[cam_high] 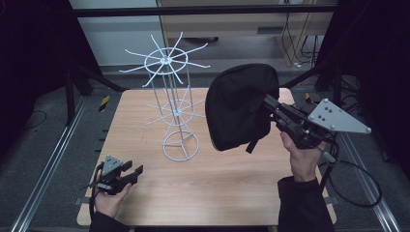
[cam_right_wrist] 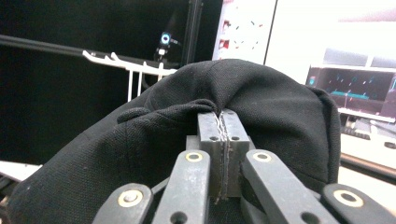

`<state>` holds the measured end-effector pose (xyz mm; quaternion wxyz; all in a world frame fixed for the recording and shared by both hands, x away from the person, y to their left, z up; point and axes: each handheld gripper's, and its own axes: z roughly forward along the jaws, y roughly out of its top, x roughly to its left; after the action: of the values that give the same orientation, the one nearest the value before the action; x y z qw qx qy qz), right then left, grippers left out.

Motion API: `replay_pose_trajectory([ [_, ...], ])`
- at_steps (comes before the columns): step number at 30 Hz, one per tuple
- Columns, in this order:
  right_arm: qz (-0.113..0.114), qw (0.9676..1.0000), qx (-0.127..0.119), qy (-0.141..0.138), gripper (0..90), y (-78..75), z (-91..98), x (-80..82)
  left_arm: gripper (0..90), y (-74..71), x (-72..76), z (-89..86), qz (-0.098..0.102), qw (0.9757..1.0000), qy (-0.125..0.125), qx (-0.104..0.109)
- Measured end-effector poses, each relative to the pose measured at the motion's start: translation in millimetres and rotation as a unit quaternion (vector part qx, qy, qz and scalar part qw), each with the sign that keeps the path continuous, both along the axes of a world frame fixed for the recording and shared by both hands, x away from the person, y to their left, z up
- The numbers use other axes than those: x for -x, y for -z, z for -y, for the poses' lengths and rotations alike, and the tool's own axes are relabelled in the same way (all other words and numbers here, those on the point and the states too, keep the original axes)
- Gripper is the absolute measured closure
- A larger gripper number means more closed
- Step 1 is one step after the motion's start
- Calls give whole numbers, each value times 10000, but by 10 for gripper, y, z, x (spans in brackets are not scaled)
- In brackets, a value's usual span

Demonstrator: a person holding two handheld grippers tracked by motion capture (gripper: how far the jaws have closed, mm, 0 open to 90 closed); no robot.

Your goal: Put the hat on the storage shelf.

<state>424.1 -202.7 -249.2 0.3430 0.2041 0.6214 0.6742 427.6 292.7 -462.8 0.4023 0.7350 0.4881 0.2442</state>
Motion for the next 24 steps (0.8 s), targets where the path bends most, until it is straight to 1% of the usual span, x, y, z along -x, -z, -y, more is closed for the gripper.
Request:
replay_pose_trajectory([
  [2, 80, 9999, -113, -23, 900, -51, -5, -1, 491, 0, 0, 1, 1, 10000, 3, 0],
  [8, 202, 9993, -312, -71, 900, -184, -17, -25, 491, 3, -1, 3, 11, 10000, 1, -13],
  [10, 250, 9988, -412, -115, 900, -254, -44, -49, 491, 2, -1, 3, 14, 10000, 3, -11],
  [11, 250, 9988, -412, -115, 900, -254, -44, -49, 491, 2, -2, 3, 13, 10000, 2, -9],
  [12, 264, 9986, -443, -129, 900, -293, -77, -77, 491, 4, -3, 2, 11, 10000, 2, -13],
  [14, 263, 9985, -458, -132, 900, -305, -103, -98, 491, 6, -4, 3, 5, 10000, 3, -19],
  [18, 166, 9988, -444, -149, 900, -301, -235, -226, 491, 5, -2, 6, 9, 10000, 13, -19],
  [20, 109, 9991, -399, -116, 900, -270, -298, -286, 491, 6, -2, 5, 6, 10000, 9, -18],
  [22, 54, 9991, -407, -96, 899, -220, -344, -335, 491, 4, 1, 4, 3, 10000, 18, -25],
  [24, -7, 9992, -398, -75, 897, -174, -359, -367, 491, 4, 1, 6, 2, 10000, 23, -27],
])
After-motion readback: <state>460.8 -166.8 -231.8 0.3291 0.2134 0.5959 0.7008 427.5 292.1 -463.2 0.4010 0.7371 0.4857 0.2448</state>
